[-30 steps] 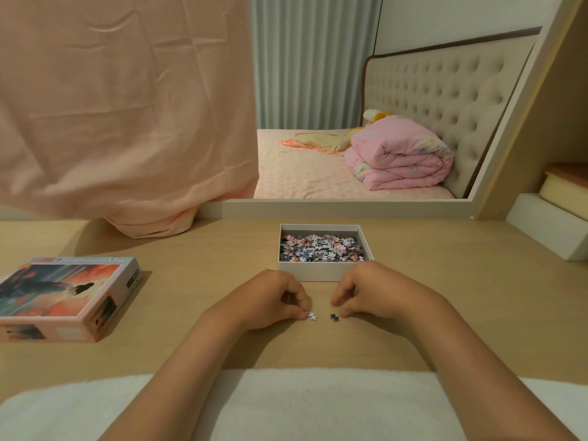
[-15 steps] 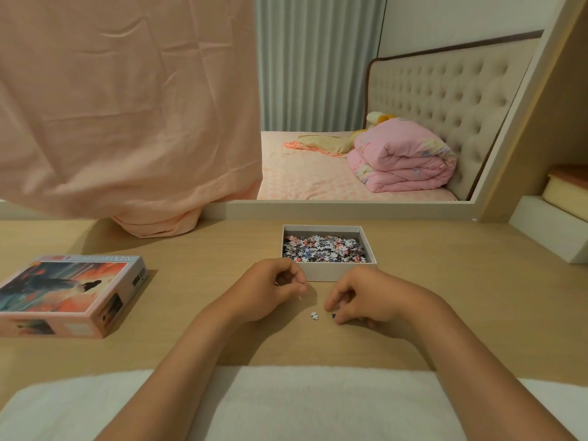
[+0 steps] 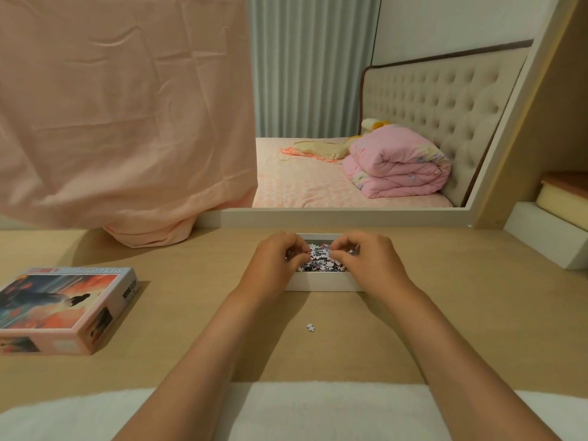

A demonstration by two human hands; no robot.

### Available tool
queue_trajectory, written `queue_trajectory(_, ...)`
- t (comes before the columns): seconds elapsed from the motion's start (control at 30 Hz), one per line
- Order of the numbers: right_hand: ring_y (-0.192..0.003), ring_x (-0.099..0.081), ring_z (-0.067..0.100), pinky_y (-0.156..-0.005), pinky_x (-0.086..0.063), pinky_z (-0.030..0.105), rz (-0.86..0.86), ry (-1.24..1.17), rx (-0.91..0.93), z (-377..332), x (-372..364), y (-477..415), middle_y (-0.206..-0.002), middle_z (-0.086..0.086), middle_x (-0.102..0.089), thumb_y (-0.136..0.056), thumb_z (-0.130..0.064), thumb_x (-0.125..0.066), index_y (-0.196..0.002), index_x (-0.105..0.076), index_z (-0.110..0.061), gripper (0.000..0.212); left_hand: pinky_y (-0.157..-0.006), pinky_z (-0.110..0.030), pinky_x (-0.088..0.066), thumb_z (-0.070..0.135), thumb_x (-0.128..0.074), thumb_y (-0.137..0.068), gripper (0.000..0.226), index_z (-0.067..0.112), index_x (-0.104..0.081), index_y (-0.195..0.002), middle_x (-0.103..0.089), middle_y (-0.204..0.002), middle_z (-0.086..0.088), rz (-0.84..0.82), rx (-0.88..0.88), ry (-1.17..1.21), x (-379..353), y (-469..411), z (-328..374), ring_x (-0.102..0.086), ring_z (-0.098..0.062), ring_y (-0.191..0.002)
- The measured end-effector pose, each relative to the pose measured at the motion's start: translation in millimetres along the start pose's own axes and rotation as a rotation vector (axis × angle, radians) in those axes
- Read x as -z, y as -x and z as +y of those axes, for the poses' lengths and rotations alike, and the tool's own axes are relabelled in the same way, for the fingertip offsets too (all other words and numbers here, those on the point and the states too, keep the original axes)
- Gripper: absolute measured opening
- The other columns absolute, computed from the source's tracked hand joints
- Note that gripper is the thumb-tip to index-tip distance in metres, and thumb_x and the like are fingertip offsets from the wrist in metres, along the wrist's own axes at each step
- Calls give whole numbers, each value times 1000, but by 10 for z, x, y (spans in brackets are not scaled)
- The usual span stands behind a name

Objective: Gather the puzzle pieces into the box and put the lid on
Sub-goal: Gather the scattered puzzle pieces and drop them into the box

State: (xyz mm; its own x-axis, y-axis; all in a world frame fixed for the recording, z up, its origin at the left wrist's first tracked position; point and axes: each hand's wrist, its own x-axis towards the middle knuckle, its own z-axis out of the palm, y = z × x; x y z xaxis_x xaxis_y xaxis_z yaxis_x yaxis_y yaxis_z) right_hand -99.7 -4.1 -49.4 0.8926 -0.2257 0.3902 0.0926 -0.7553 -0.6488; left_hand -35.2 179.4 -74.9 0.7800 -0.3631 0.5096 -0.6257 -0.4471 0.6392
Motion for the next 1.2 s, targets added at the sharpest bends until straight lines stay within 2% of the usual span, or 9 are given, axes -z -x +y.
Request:
queue_trajectory(0.13, -83, -55, 0, -77, -45, 25, -157, 141, 104, 85, -95, 10, -100, -18, -65, -89, -29, -70, -100, -77, -35, 15, -73, -20, -37, 17, -71, -87, 11, 19, -78, -96, -65, -89, 2, -42, -81, -127, -69, -9, -198, -57, -11, -84)
queue_trajectory(0.3, -75, -60, -3, -72, -47, 19, -556, 84, 130, -47, -115, 181, -82, -19, -70, -81, -29, -79, -94, -79, -34, 15, -92, -38, -42, 35, -56, -92, 28, 24, -75, -109, -69, -108, 5, -56, -142, -282, -125, -16, -308, -54, -22, -104)
queue_trajectory(0.4, -79, -64, 0, -74, -50, 18, -751, 98, 81, -65, -169, 279, -87, -13, -73, -75, -31, -85, -99, -79, -30, 24, -101, -41, -38, 48, -45, -93, 40, 32, -69, -120, -62, -124, 8, -69, -82, -288, -98, 39, -332, -45, -20, -115)
queue_trajectory(0.63, -69, -61, 0, -70, -51, 21, -718, 40, 63, -100, -179, 313, -80, -5, -74, -75, -20, -84, -81, -78, -24, 9, -116, -29, -16, 39, -60, -93, 54, 31, -46, -144, -31, -155, -2, -94, -17, -210, -29, 183, -261, -18, -17, -141)
queue_trajectory(0.8, -60, -54, -1, -63, -50, 28, -67, -105, -14, -125, -98, 126, -71, -15, -69, -75, -23, -80, -71, -73, -31, 11, -117, -30, -14, 46, -60, -92, 67, 32, -33, -151, -12, -163, 1, -188, 130, -140, -53, 224, -296, -9, -14, -149)
queue_trajectory(0.9, -71, -56, 0, -66, -43, 26, -16, 71, -31, -20, -40, 0, -71, -25, -64, -80, -28, -76, -82, -75, -39, 11, -120, -32, -16, 49, -58, -91, 71, 31, -28, -153, -8, -164, 3, -196, 158, -121, -88, 230, -302, -9, -13, -150)
queue_trajectory(1.03, -121, -50, 17, -101, -41, 34, -5, 147, 44, 178, -80, -30, -126, -8, -63, -88, -31, -71, -116, -72, -37, 28, -121, -35, -16, 50, -58, -91, 74, 30, -24, -154, -9, -164, 2, -169, 163, -122, -108, 218, -301, -10, -15, -150)
queue_trajectory(1.13, -149, -21, 26, -118, -22, 39, -154, 203, -106, 268, -106, 1, -161, 9, -27, -96, -44, -57, -148, -46, -29, 55, -120, -35, -14, 50, -58, -91, 75, 31, -22, -154, -10, -164, 2, -170, 194, -102, -116, 226, -297, -9, -15, -150)
queue_trajectory(1.2, -154, -5, 22, -120, -13, 35, -286, 125, -195, 282, -123, 41, -167, 9, -5, -101, -49, -46, -156, -29, -22, 64, -121, -37, -16, 51, -58, -91, 76, 29, -22, -154, -14, -163, 2, -172, 210, -98, -111, 231, -287, -11, -16, -149)
